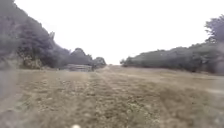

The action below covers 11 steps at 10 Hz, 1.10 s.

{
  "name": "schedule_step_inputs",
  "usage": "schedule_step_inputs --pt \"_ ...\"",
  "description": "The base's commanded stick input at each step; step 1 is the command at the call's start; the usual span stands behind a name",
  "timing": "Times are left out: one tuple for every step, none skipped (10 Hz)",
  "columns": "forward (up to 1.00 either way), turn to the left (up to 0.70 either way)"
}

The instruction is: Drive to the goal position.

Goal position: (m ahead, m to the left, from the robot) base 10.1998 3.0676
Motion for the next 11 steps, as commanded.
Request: schedule_step_inputs --pt "0.6 0.0" --pt "0.6 0.0" --pt "0.6 0.0" --pt "0.6 0.0" --pt "0.6 0.0" --pt "0.6 0.0" --pt "0.6 0.0" --pt "0.6 0.0" --pt "0.6 0.0" --pt "0.6 0.0" --pt "0.6 0.0"
